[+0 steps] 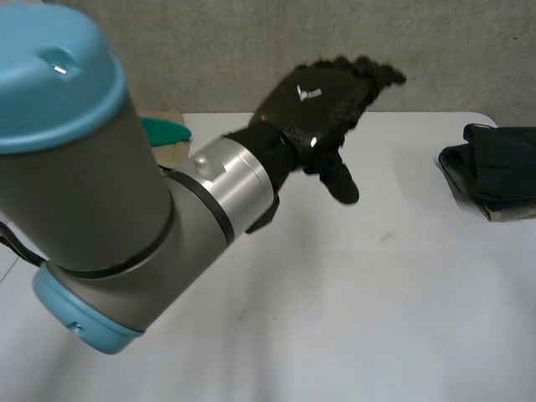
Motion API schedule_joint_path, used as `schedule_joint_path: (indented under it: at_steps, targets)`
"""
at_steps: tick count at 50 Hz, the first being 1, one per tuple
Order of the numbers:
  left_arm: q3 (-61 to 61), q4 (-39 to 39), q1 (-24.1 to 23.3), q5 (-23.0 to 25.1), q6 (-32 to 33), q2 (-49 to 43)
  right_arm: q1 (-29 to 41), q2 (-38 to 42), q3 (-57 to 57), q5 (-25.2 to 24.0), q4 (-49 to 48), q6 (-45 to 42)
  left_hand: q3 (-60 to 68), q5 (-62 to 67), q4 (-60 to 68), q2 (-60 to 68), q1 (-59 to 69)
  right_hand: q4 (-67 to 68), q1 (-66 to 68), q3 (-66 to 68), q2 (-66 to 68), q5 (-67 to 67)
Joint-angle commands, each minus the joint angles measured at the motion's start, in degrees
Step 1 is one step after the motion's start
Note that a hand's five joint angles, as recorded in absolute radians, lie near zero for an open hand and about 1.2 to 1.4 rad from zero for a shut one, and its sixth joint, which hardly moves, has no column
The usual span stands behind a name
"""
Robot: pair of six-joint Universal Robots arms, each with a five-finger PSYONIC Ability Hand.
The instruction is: Fold the laundry.
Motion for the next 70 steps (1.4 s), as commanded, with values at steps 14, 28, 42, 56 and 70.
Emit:
schedule_joint_path:
  at_steps: [14,28,42,56,70]
  targets:
    - [1.2,6.2,34.0,-9.8,11.6,-7.3,33.9,-23.0,41.0,-12.3,-30.4,9.0,-2.1,-2.6,-1.5,-1.7,-0.5,-2.3,-3.2,-2.3,-2.5,-2.9]
    - [20.2,12.3,46.5,-0.4,27.7,-36.5,39.5,-16.2,48.3,-11.0,-22.2,0.4,2.9,2.5,3.5,3.4,4.5,-2.3,-3.2,-2.3,-2.5,-2.9]
    - [25.7,12.0,45.4,-1.6,27.7,-40.7,39.5,-14.9,48.3,-11.0,-21.7,0.5,67.6,67.2,68.3,68.1,69.3,-2.3,-3.2,-2.3,-2.5,-2.9]
    - [16.6,11.7,33.0,-4.3,15.7,-13.9,39.4,-16.0,48.2,-9.2,-21.7,0.5,67.6,67.2,68.3,68.1,69.3,-2.3,-3.2,-2.3,-2.5,-2.9]
    - [5.8,12.4,11.0,-3.8,-1.7,-4.6,38.0,-20.2,48.1,-5.3,-19.6,1.2,67.6,67.2,68.3,68.1,69.3,-2.3,-3.2,-2.3,-2.5,-2.9]
